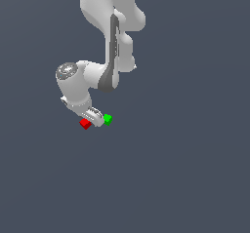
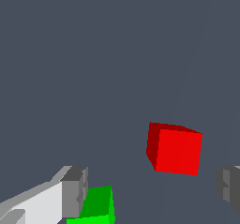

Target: Stack the red cube on top of the green cube.

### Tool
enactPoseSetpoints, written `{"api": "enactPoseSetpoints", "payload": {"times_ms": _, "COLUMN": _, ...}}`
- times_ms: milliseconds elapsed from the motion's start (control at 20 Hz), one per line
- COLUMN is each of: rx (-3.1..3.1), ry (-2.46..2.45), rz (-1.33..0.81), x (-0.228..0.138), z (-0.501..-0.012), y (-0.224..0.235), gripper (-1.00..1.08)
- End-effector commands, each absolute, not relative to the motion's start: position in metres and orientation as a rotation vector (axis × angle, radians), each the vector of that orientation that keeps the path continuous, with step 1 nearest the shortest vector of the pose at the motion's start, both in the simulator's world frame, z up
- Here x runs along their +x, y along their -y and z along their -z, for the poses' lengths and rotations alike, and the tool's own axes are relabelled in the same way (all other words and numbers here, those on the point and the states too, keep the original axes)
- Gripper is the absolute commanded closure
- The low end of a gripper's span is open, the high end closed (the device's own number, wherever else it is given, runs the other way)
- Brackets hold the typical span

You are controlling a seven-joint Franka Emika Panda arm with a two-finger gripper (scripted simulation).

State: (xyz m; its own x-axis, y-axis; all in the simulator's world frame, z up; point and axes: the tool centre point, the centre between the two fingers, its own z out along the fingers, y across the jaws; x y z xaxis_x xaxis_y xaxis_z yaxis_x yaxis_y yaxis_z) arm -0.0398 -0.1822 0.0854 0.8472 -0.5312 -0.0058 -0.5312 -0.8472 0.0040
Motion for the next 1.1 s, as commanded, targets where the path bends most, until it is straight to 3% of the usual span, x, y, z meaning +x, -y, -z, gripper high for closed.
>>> {"api": "enactPoseSetpoints", "payload": {"times_ms": 0, "rx": 2.987, "ry": 0.966, "rz": 0.003, "x": -0.049, "z": -0.077, "y": 0.200, "gripper": -0.92}}
{"api": "enactPoseSetpoints", "payload": {"times_ms": 550, "rx": 2.966, "ry": 1.032, "rz": 0.002, "x": -0.058, "z": -0.065, "y": 0.213, "gripper": -0.92}}
{"api": "enactPoseSetpoints", "payload": {"times_ms": 1050, "rx": 2.965, "ry": 1.038, "rz": 0.000, "x": -0.059, "z": -0.024, "y": 0.213, "gripper": -0.92}}
